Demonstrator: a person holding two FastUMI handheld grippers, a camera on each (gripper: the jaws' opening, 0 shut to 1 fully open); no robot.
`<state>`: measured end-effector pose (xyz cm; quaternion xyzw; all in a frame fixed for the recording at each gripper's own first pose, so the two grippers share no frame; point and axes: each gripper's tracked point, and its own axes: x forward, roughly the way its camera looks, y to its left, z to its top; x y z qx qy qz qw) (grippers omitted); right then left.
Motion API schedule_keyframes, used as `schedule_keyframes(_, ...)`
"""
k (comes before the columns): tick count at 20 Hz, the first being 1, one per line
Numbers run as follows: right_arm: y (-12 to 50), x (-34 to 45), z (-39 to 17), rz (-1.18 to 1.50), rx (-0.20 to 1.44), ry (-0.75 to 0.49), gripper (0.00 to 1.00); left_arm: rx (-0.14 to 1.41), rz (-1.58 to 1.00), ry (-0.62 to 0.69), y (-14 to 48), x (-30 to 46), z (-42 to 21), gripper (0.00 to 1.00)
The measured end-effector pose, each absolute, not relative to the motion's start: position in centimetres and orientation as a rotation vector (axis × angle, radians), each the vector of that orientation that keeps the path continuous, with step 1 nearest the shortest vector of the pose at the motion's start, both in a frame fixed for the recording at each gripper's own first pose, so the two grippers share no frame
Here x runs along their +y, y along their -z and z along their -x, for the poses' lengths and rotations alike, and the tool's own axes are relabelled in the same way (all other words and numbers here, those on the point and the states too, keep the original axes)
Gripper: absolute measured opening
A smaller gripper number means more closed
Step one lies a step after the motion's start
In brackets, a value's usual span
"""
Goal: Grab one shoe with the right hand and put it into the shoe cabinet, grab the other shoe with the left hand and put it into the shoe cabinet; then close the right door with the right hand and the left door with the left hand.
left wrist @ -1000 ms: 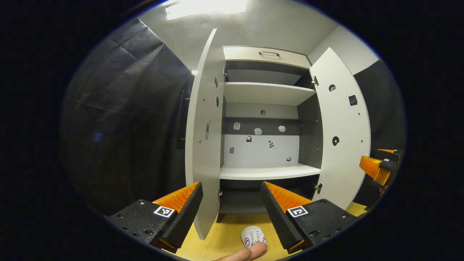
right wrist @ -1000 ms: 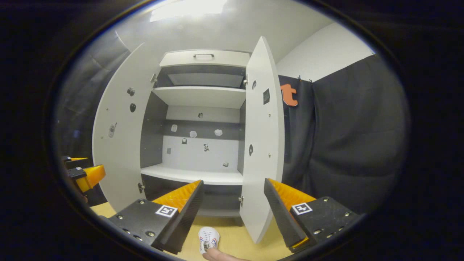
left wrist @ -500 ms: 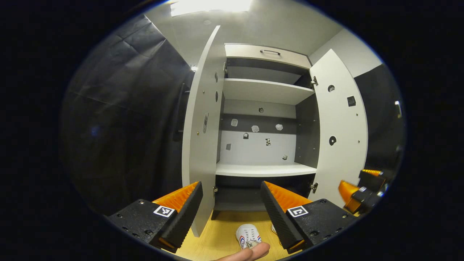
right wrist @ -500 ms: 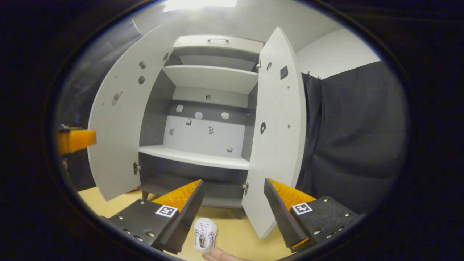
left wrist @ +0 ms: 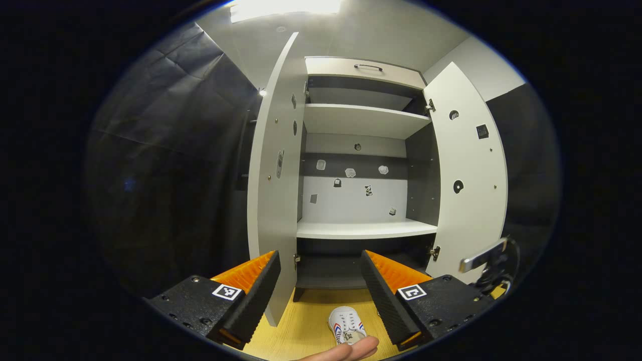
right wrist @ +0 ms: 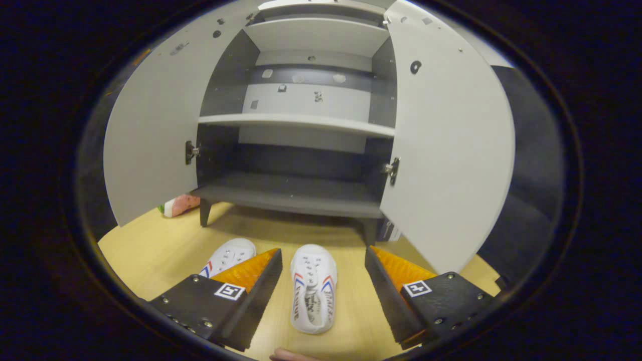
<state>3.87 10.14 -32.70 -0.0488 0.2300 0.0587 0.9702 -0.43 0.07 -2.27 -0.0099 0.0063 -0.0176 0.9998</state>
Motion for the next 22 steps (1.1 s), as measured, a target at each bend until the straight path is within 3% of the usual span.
schedule_keyframes(5,38.4,11.1,-3.4,0.098,0.587,-0.125,0.94,0.012,0.012,0.054,2.7,0.0,0.4,0.97)
schedule_keyframes(8,41.5,12.5,-2.3,0.099,0.683,-0.18,0.8,0.03,0.016,0.057,3.4,0.0,0.2,0.97)
schedule_keyframes(9,42.3,12.6,-2.4,0.108,0.687,-0.182,0.79,0.038,0.022,0.059,3.7,-0.1,0.0,0.97)
schedule_keyframes(11,41.8,12.7,-3.2,0.135,0.639,-0.186,0.66,0.045,0.026,0.062,4.2,-0.1,-0.2,0.98)
schedule_keyframes(13,42.1,13.5,-3.5,0.075,0.643,-0.174,0.67,0.062,0.034,0.077,4.9,-0.6,-0.4,0.98)
schedule_keyframes(16,44.1,12.2,-5.1,0.014,0.713,-0.068,0.23,0.092,0.035,0.087,5.7,-0.8,-0.7,0.98)
schedule_keyframes(18,44.1,12.2,-5.3,0.02,0.731,-0.082,0.19,0.091,0.042,0.087,5.6,-0.8,-0.6,0.98)
schedule_keyframes(19,44.0,12.7,-5.3,0.025,0.727,-0.111,0.23,0.088,0.042,0.083,5.6,-0.7,-0.6,0.98)
schedule_keyframes(20,44.0,12.7,-5.6,0.034,0.724,-0.115,0.07,0.086,0.037,0.081,5.6,-0.8,-0.6,0.98)
schedule_keyframes(22,43.9,13.0,-5.4,0.01,0.716,-0.14,0.07,0.08,0.026,0.088,5.4,-1.1,-0.3,0.98)
